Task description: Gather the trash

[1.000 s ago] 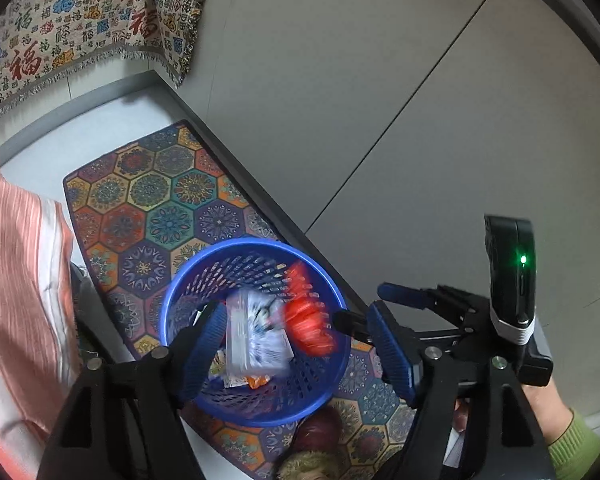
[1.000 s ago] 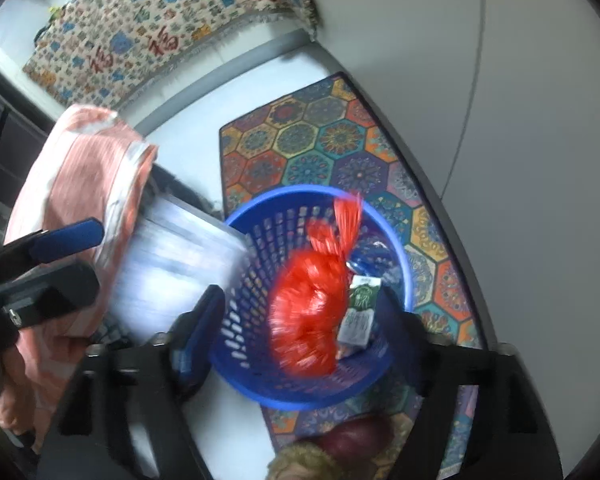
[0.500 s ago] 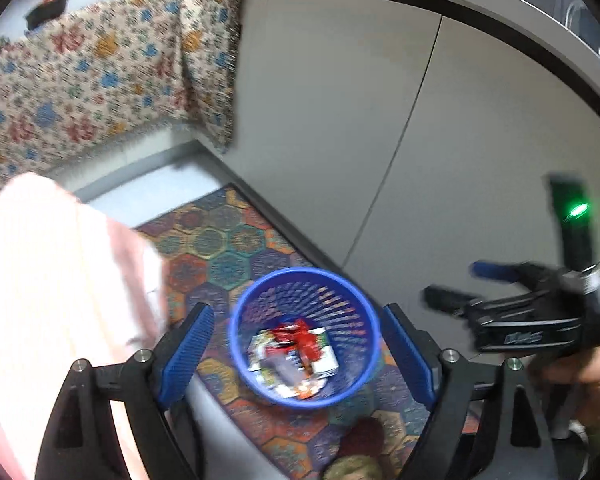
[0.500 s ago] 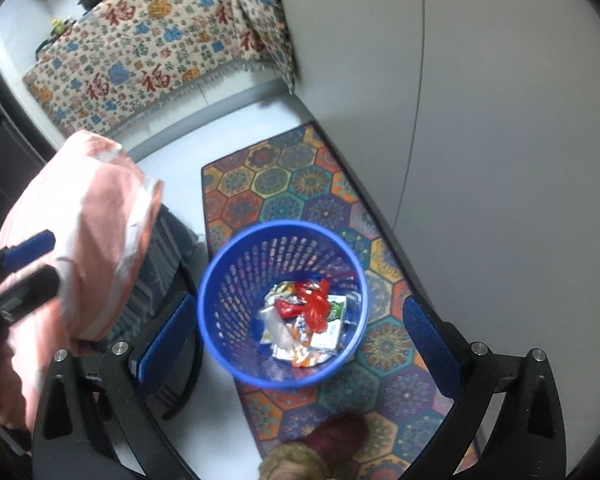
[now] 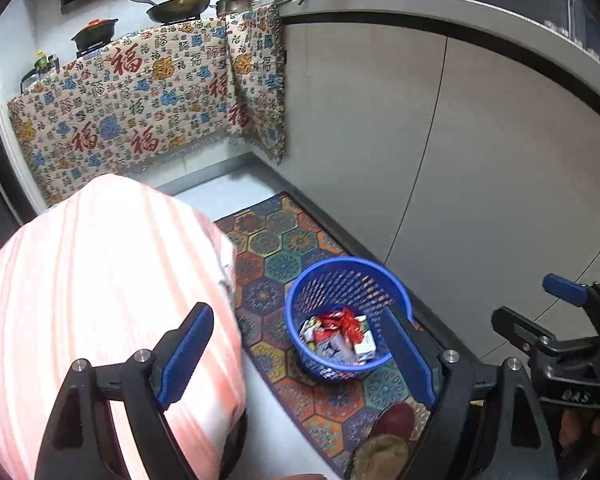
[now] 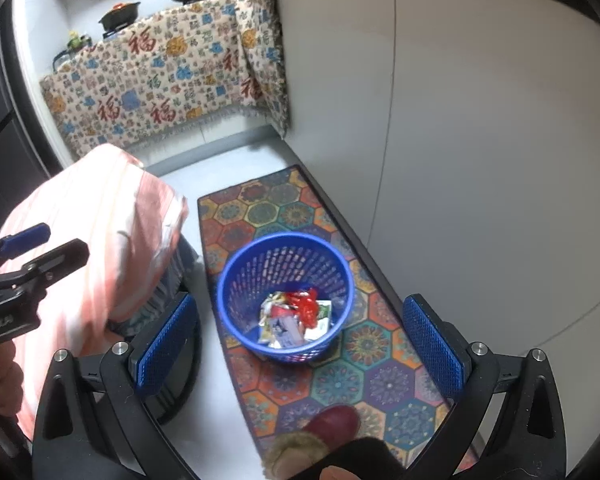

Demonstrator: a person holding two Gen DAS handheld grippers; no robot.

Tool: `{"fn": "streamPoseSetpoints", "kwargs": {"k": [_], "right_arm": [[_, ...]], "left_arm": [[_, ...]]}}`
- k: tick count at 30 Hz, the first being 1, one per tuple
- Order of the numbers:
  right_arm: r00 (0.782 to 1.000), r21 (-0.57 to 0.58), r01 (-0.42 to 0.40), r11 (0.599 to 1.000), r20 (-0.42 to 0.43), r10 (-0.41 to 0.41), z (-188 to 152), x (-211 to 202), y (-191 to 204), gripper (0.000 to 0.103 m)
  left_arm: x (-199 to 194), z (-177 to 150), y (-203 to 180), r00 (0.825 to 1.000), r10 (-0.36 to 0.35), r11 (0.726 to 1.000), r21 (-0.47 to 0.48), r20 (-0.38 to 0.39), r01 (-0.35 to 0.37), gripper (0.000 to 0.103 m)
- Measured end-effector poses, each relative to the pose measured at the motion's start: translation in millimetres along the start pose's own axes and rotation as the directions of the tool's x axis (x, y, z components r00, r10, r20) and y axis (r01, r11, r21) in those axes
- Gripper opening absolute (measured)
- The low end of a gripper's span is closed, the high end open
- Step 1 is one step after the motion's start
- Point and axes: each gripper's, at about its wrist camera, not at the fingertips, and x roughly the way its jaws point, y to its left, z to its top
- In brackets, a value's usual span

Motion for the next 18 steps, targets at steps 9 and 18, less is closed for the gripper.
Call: {"fn": "streamPoseSetpoints", "kwargs": {"k": [9,18], "right_arm": [[0.992,0.047,-0.078,0.996,-0.095,0.082,-9,-8,10,0.103],[0.995,0.064,-0.039,0.997,-0.090,0.045,-14,-28,12,0.103]], "left_arm": [[-8,-8,2,0.998,0.010,1.000,0.026,-0.064,-0.009,0.087],[-7,-9,1,0.996,-0.028,1.000,0.001,-0.087,0.028,0.087]]}}
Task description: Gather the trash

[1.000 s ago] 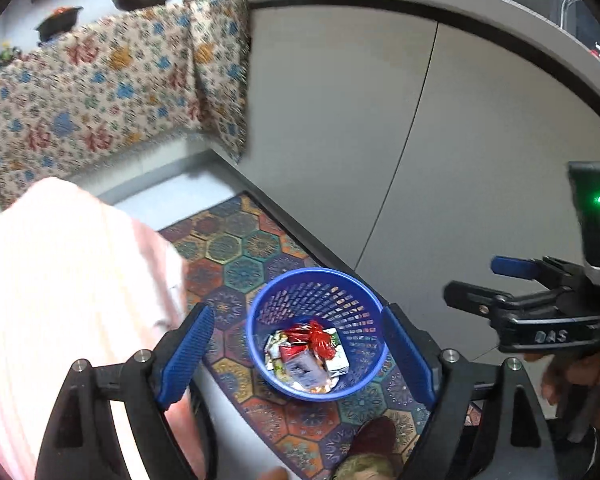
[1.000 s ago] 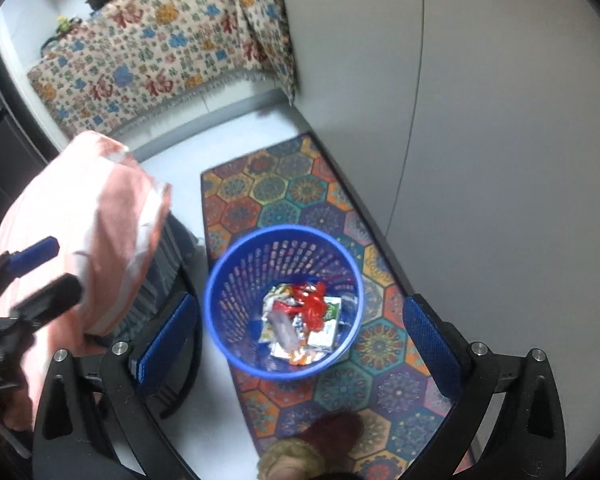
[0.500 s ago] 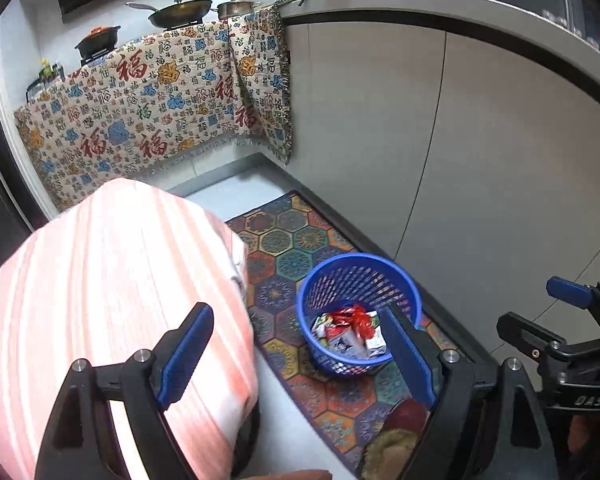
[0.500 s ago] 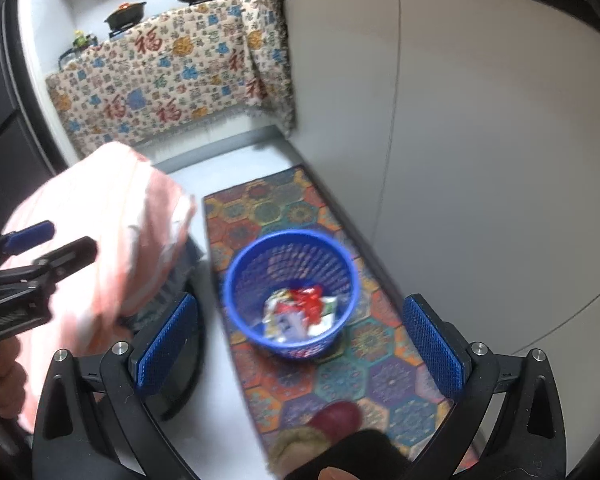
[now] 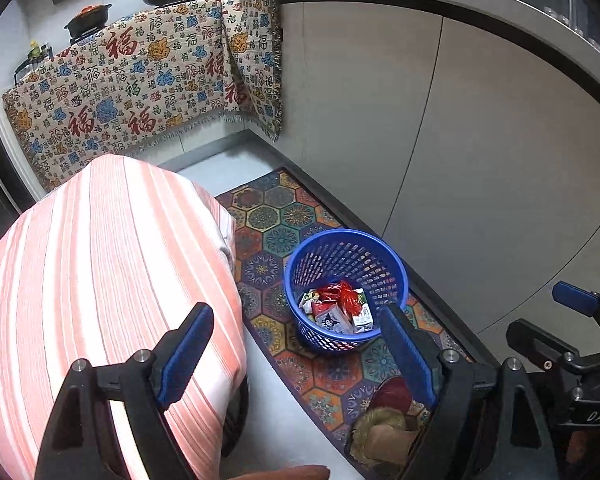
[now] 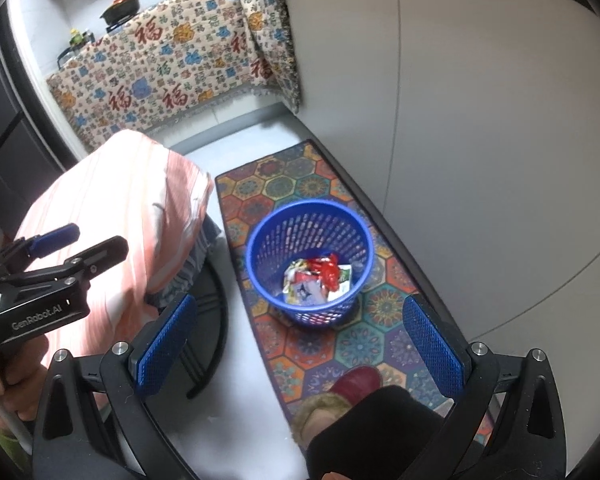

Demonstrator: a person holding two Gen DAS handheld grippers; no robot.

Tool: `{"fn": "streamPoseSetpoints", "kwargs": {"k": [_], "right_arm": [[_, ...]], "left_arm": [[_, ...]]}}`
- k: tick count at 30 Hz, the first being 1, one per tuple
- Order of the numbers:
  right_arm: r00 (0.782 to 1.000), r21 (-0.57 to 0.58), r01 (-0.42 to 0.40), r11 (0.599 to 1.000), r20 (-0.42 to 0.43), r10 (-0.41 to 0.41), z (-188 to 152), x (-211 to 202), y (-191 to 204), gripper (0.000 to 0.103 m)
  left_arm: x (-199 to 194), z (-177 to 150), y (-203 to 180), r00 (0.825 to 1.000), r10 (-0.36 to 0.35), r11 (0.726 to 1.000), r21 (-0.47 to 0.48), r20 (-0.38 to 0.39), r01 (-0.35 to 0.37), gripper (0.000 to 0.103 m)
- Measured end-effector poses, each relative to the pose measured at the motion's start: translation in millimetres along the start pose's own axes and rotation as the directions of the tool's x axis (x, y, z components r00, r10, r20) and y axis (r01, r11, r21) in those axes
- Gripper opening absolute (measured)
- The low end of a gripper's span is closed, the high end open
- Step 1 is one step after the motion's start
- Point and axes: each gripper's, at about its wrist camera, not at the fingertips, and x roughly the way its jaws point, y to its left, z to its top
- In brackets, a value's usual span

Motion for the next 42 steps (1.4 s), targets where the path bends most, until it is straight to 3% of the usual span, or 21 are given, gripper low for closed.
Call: {"fn": "streamPoseSetpoints", "kwargs": {"k": [42], "right_arm": [[0.999,0.010,0.018,1.000,-0.030,-0.017,-1,-5,5,0.103]], "left_arm": [[6,-2,-2,0.999,-0.018,1.000,-0.010,-0.026,0.018,0.087]]}}
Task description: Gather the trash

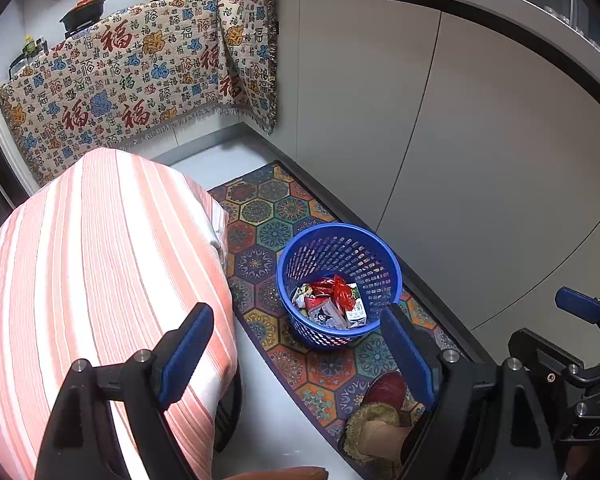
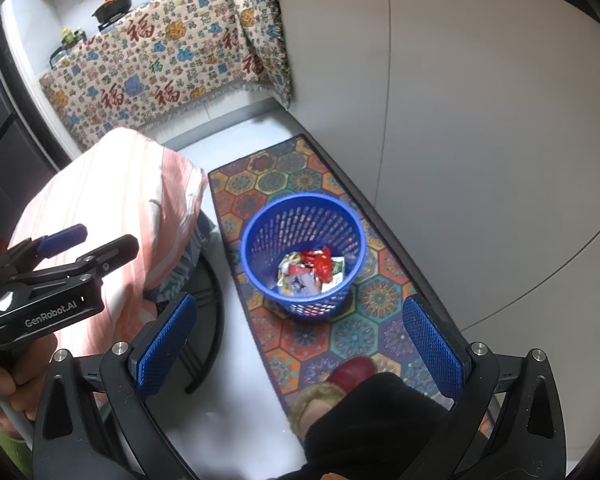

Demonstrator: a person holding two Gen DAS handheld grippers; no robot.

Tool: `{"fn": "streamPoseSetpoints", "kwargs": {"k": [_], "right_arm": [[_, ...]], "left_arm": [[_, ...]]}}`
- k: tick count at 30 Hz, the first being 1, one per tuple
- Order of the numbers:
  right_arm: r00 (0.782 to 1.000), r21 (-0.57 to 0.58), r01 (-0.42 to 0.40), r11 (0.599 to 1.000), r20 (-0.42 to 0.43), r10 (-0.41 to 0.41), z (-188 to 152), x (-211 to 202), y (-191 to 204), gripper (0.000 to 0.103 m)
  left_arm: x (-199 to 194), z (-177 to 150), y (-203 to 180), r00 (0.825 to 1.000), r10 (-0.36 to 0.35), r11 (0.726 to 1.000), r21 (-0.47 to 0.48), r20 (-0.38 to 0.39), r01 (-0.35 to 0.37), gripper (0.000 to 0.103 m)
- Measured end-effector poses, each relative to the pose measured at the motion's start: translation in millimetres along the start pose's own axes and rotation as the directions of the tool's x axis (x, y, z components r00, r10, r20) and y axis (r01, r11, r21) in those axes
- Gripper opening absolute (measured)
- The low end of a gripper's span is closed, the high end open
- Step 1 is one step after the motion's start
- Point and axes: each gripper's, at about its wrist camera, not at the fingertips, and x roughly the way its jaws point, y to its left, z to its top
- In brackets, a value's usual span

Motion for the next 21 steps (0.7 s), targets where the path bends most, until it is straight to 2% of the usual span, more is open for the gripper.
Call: {"fn": "streamPoseSetpoints", "kwargs": {"k": [21], "right_arm": [[1.000,-0.002,-0.001,1.000,-0.013,0.001,-3.3,3.3,5.6,0.103]], "left_arm": [[6.5,1.6,-4.8,1.000,0.000,1.000,-0.005,-0.005,0.000,0.087]]}}
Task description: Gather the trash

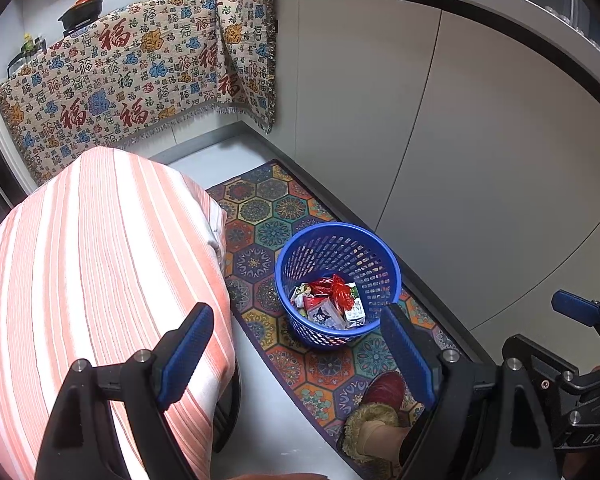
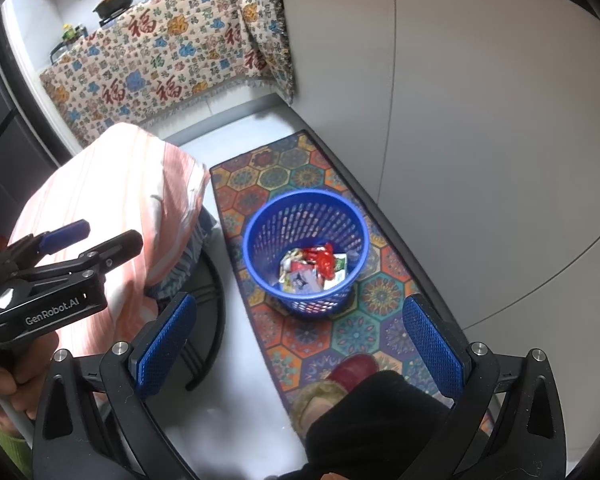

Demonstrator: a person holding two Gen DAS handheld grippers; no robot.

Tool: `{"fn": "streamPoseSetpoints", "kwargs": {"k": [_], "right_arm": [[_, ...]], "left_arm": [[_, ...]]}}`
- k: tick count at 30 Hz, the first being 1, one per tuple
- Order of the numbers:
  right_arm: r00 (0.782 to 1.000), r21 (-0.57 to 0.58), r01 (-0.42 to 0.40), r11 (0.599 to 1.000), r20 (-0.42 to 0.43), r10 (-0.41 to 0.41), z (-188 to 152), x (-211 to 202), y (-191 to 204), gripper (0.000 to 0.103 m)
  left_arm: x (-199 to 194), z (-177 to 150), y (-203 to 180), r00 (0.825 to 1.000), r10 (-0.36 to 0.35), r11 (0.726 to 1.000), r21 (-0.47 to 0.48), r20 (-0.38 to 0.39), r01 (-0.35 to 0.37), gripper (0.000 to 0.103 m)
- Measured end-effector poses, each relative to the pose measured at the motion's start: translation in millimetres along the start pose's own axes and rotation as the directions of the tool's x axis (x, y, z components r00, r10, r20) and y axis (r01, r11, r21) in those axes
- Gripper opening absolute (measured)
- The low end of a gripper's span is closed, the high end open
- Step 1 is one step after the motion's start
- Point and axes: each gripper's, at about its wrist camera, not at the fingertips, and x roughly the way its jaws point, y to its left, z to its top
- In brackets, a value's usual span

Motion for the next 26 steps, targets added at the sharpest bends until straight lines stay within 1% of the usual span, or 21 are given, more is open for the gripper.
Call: {"fn": "streamPoseSetpoints", "kwargs": {"k": [18,22,26], "right_arm": [[1.000,0.018,0.014,1.000,-0.009,-0.014,-6.2,-0.4,-3.2,0.103],[1.000,0.025,0.017,1.000,-0.015,-0.017,-7.3,0.0,-4.1,0.103],[1.000,0.026,0.021,0.999,-0.019,-0.021,-6.3,0.6,-1.8,0.103]], "left_arm": [[-0.4,-0.2,-7.9,1.000,-0.001,1.000,0.024,-0.004,0.002,0.087],[-2.8,-1.1,-4.1,1.000,-0.019,1.000,-0.001,0.013,0.019,0.087],[-6.6,-0.5,0.9,1.000,-0.008,1.000,-0.024,0.015,0.008,0.087]]}}
